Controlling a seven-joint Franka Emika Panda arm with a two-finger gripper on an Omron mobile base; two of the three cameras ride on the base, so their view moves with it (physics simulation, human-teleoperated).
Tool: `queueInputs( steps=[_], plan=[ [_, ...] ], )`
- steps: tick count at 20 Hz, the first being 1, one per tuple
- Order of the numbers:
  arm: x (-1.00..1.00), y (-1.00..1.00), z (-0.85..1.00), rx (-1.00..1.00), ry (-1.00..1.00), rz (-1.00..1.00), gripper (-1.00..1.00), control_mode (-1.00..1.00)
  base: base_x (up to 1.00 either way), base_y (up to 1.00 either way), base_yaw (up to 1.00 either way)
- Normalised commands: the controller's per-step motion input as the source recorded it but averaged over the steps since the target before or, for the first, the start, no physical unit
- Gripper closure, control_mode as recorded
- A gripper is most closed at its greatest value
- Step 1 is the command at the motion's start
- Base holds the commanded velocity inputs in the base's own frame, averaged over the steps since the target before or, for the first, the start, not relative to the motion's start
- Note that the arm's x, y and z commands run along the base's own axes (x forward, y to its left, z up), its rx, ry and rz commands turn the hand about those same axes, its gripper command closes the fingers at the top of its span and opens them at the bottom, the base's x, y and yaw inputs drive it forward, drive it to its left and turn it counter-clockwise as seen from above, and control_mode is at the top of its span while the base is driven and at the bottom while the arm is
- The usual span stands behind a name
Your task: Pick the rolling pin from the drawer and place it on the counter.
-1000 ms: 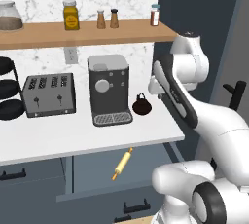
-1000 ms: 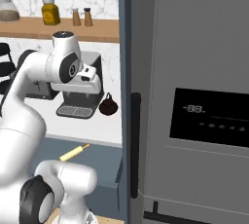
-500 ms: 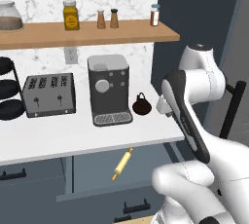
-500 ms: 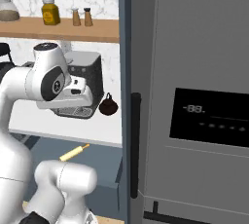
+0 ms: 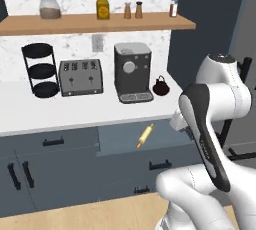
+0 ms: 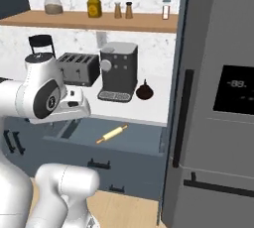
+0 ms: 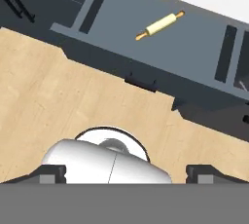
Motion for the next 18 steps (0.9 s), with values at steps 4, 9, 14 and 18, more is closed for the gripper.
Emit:
queueInputs(
  steps=[4, 9, 14, 18],
  plan=[
    [0.00, 0.00, 0.00, 0.00, 0.00, 0.00, -1.00, 1.00, -0.76, 1.00, 0.00],
    [0.00, 0.00, 0.00, 0.00, 0.00, 0.00, -1.00, 1.00, -0.07, 1.00, -0.08],
    [0.00, 0.00, 0.00, 0.00, 0.00, 0.00, -1.00, 1.00, 0.42, 1.00, -0.30],
    [0.00, 0.00, 0.00, 0.00, 0.00, 0.00, -1.00, 1.00, 0.50, 0.87, -0.41]
  ],
)
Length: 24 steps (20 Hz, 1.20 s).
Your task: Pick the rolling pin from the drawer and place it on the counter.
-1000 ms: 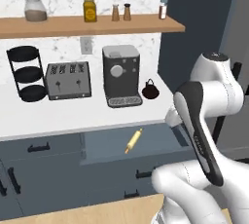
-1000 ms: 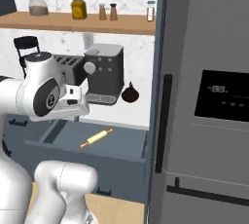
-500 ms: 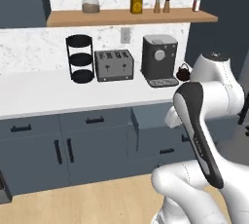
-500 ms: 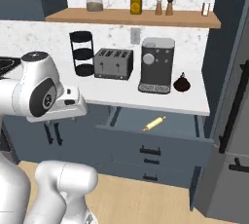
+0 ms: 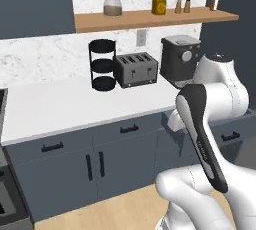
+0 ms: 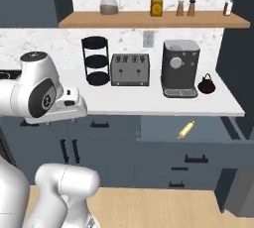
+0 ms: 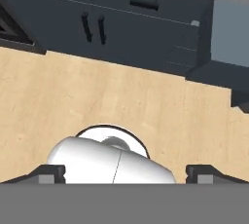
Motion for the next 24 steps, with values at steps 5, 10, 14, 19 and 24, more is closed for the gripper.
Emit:
queueInputs(
  steps=[5, 10, 14, 19, 24],
  plan=[
    [0.00, 0.00, 0.00, 0.00, 0.00, 0.00, -1.00, 1.00, 0.54, 0.28, -0.55],
    [0.00, 0.00, 0.00, 0.00, 0.00, 0.00, -1.00, 1.00, 0.30, 0.00, -0.58],
    [0.00, 0.00, 0.00, 0.00, 0.00, 0.00, -1.00, 1.00, 0.00, 0.37, -0.44],
    [0.00, 0.00, 0.00, 0.00, 0.00, 0.00, -1.00, 1.00, 0.20, 0.23, -0.34],
    [0.00, 0.00, 0.00, 0.00, 0.00, 0.00, -1.00, 1.00, 0.21, 0.71, -0.22]
  ],
)
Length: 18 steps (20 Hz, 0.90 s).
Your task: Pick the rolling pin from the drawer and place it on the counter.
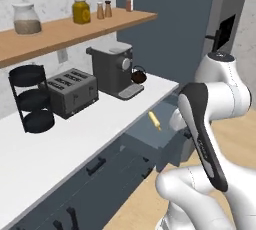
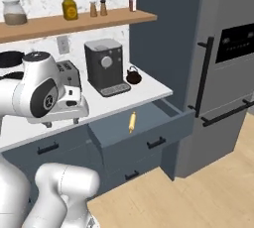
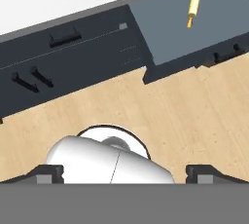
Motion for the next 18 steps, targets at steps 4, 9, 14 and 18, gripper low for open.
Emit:
queueInputs(
  steps=[4, 9, 14, 18],
  plan=[
    [0.00, 0.00, 0.00, 0.00, 0.00, 0.00, -1.00, 1.00, 0.18, 0.96, -0.20],
    [0.15, -0.01, 0.00, 0.00, 0.03, 0.00, -1.00, -1.00, 0.35, 0.18, -0.03],
    [0.65, -0.65, 0.00, 0.00, 0.15, -0.07, -1.00, -1.00, 0.00, 0.00, 0.00],
    [0.66, -1.00, -0.12, 0.09, 0.23, -0.25, -1.00, -1.00, 0.00, 0.00, 0.00]
  ],
)
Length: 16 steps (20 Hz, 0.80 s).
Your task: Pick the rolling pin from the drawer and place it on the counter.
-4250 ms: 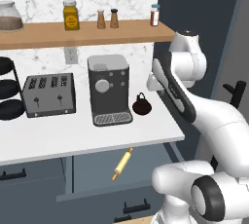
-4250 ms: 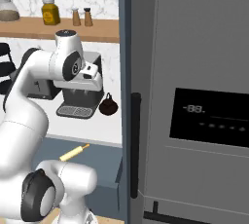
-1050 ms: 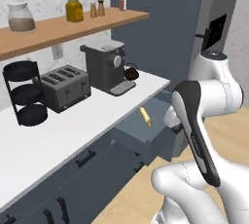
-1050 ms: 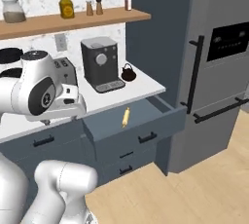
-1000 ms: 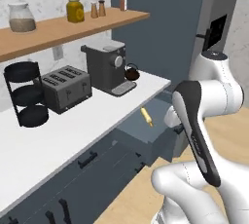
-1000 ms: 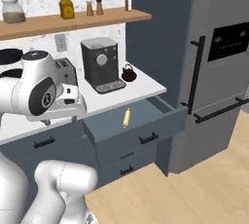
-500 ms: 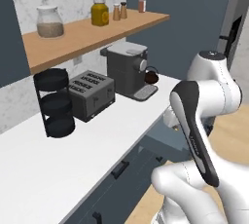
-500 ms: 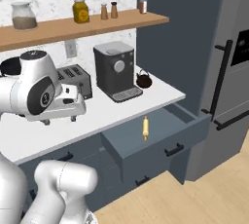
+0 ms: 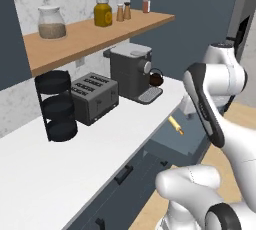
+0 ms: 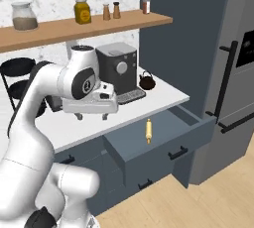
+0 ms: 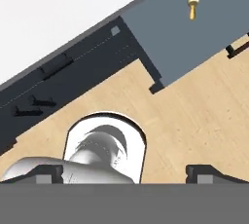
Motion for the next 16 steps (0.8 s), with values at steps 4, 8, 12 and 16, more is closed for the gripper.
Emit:
queueInputs(
  steps=[4, 8, 12, 16],
  plan=[
    [0.60, -1.00, -0.44, 0.16, 0.24, -0.29, -1.00, -1.00, 0.00, 0.00, 0.00],
    [0.53, -1.00, -0.79, 0.14, 0.23, -0.33, -1.00, -1.00, 0.00, 0.00, 0.00],
    [0.71, -1.00, -0.95, 0.04, 0.16, -0.34, -1.00, -1.00, 0.00, 0.00, 0.00],
    [0.94, -0.99, -0.80, -0.01, 0.01, -0.34, -1.00, -1.00, 0.00, 0.00, 0.00]
  ],
)
